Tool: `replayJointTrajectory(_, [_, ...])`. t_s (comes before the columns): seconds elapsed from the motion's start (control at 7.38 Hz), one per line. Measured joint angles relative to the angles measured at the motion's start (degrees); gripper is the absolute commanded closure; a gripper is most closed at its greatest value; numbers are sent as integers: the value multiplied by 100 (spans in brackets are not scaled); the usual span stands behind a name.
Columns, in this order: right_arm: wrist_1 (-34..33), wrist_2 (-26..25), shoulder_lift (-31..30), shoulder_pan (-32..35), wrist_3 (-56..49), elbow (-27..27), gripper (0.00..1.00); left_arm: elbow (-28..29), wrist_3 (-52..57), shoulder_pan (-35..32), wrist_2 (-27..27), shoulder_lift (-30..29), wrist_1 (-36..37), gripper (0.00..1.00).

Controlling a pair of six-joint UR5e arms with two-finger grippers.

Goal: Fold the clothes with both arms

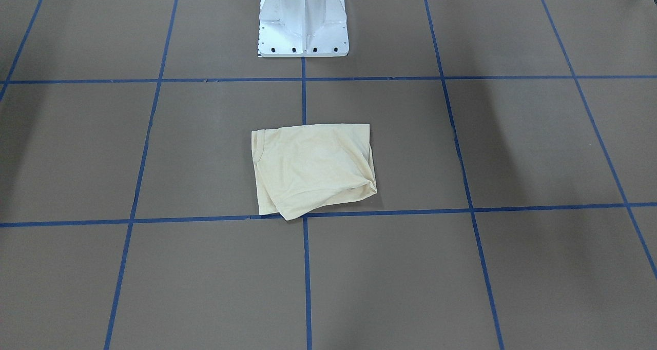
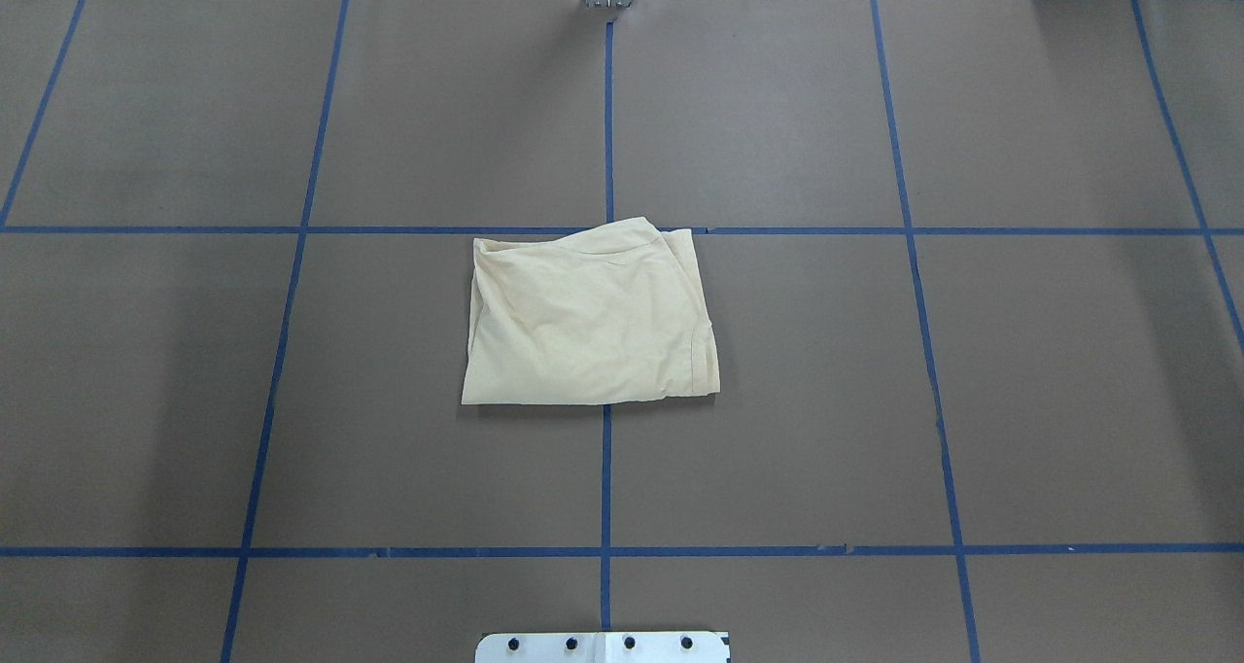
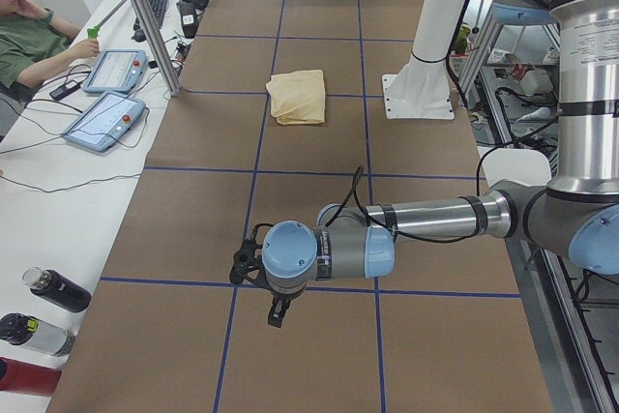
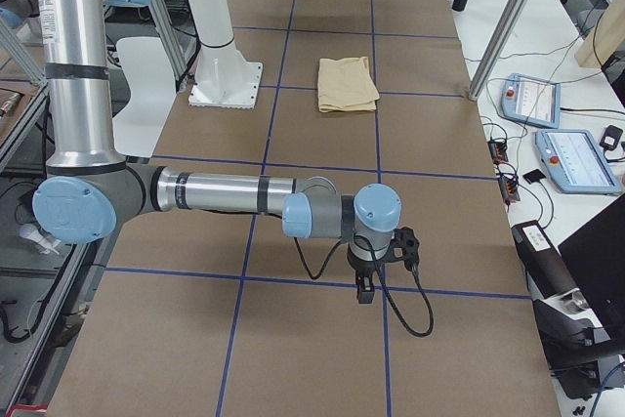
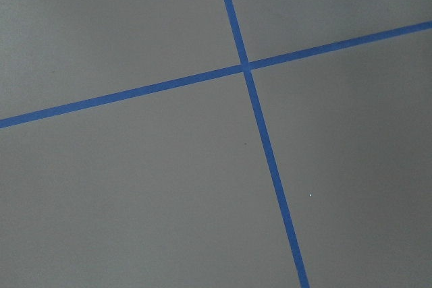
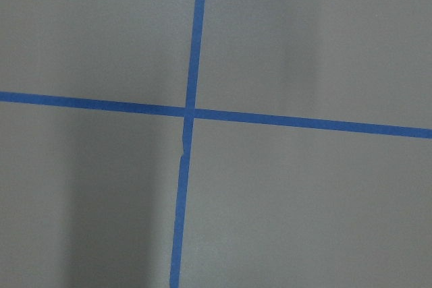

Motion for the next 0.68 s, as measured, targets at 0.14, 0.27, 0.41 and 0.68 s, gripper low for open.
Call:
replayJointTrajectory(0.14, [0, 2, -9, 0, 35, 11, 0, 0, -2, -3, 30, 0, 0, 0])
replayJointTrajectory(0.27, [2, 1, -22, 0, 46, 24, 0, 0, -6, -6, 43, 0, 0, 0])
replayJointTrajectory(0.41, [5, -3, -36, 0, 52, 41, 0, 0, -8, -7, 47, 0, -2, 0])
replayJointTrajectory(0.68, [3, -1, -49, -2, 59, 53, 0, 0, -9, -9, 49, 0, -6, 0])
